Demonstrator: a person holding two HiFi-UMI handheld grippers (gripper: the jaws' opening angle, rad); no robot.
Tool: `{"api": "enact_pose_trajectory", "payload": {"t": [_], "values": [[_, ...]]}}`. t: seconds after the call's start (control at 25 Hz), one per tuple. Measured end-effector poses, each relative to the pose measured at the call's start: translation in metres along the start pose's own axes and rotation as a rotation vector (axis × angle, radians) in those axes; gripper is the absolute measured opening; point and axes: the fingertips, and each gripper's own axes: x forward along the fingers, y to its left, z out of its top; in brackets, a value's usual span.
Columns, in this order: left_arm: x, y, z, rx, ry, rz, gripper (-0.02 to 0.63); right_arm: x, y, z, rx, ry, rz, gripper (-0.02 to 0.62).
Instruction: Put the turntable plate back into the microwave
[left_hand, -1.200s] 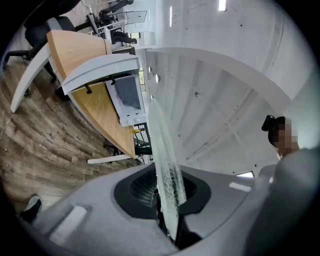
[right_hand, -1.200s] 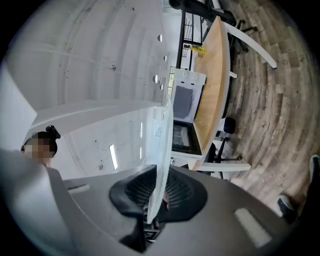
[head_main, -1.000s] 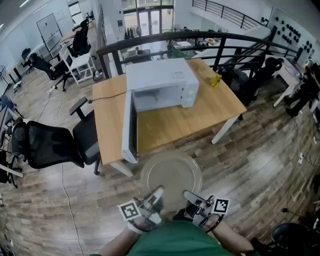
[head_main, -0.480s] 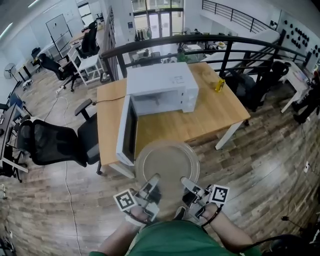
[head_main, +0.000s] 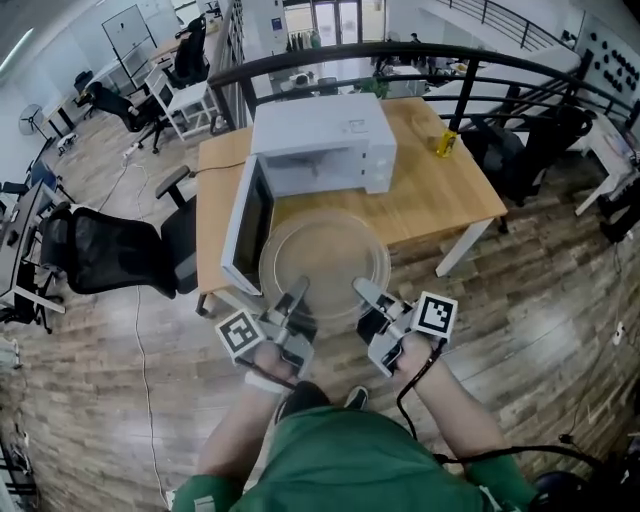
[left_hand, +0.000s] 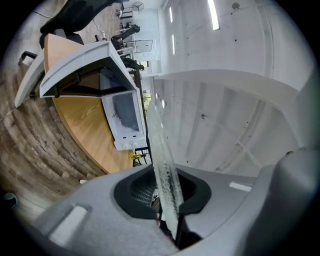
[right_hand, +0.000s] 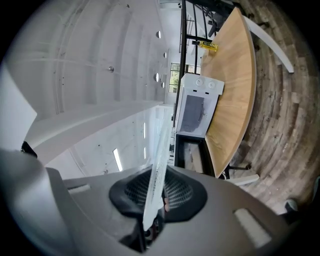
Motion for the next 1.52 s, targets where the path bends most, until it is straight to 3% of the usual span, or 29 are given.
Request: {"api": "enact_pose_trajectory", "payload": {"t": [0.2,0.6,0.88,1.12,1.52], "values": [[0.007,-0.004,0.002,-0.009,-0.018,-0.021,0.049,0.004,0.003,0.006,-0.001,0.011,0.026,0.042],[0.046,0.038,0.018,-0.056,-0.012,-0.029,0.049,0.026,-0.036,0.04,-0.025,-0.014,-0.013,0.043],[0.104,0.062,0.053,-0.044,-0.03,-0.032,0.049,0.068,-0.059,0.093,-0.047,-0.049,-0.008,0.048],[0.152,0.101,0.095,-0.108,-0.035,-0.008,0.048,0.116,-0.092,0.137,-0.044,-0.067,-0.057,0.046],[0.195,0.14,0.147,-0.138,-0.027,0.003,0.048,0.176,-0.129,0.174,-0.009,-0.068,-0.077,0.043]]}}
